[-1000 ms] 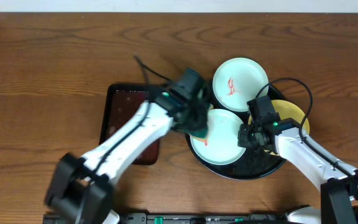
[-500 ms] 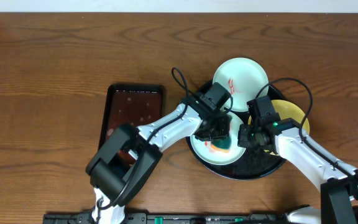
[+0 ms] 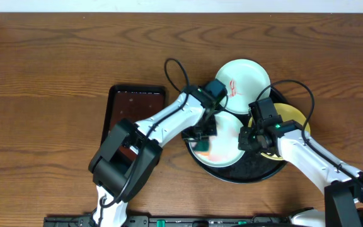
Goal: Clean dirty plates on tray and stack at the side
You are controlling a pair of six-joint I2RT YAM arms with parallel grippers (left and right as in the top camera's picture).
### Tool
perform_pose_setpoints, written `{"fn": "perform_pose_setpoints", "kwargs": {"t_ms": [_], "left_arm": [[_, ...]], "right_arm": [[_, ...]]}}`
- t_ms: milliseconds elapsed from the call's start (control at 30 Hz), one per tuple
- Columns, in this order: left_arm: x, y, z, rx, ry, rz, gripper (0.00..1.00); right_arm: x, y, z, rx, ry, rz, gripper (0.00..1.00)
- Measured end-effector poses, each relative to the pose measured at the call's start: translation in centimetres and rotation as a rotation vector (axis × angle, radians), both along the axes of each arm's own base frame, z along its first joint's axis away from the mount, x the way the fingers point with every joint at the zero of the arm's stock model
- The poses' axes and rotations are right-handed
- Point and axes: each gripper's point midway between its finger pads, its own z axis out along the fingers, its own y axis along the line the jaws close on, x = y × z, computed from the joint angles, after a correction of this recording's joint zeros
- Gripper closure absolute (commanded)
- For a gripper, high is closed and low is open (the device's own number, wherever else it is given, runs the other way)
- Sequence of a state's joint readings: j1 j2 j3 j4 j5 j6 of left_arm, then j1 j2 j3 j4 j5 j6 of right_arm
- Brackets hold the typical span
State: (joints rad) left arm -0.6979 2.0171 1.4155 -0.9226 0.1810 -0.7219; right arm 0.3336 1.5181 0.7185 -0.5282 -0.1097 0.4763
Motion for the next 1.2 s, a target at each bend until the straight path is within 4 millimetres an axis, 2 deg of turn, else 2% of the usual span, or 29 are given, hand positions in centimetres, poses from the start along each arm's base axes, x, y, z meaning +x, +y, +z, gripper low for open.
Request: {"fn": "perform_pose_setpoints", "kwargs": {"t_ms": [100, 300, 433, 567, 733, 1000, 1200], "left_arm": [[0.6, 1.3, 0.1, 0.071, -0.022, 0.001, 0.93], [1.8, 1.0, -0.1, 0.067, -0.071, -0.002, 0.93], [3.1, -0.8, -0.2, -0.03, -0.105, 0.006, 0.93], [3.3, -2.9, -0.3, -0.161, -0.076, 0.014, 0.93], [2.6, -5.6, -0.2, -0.302, -0.024, 0.0, 0.92], [1.2, -10.4, 0.4, -0.503, 0.026, -0.073, 0.93], [0.7, -12.2, 0.8, -0.581, 0.024, -0.118, 0.93]], "right_arm": [[-0.1, 0.3, 0.0, 0.016, 0.007, 0.001, 0.99], [-0.2, 0.5, 0.1, 0.028, 0.012, -0.002, 0.99], [0.0, 0.0, 0.0, 0.005, 0.004, -0.014, 0.99], [0.2, -0.6, 0.0, -0.024, -0.007, -0.024, 0.99], [0.5, -1.7, 0.0, -0.077, -0.023, -0.046, 0.99], [0.7, -2.1, 0.0, -0.099, -0.031, -0.047, 0.99], [0.7, -2.1, 0.0, -0.101, -0.032, -0.04, 0.99]]}}
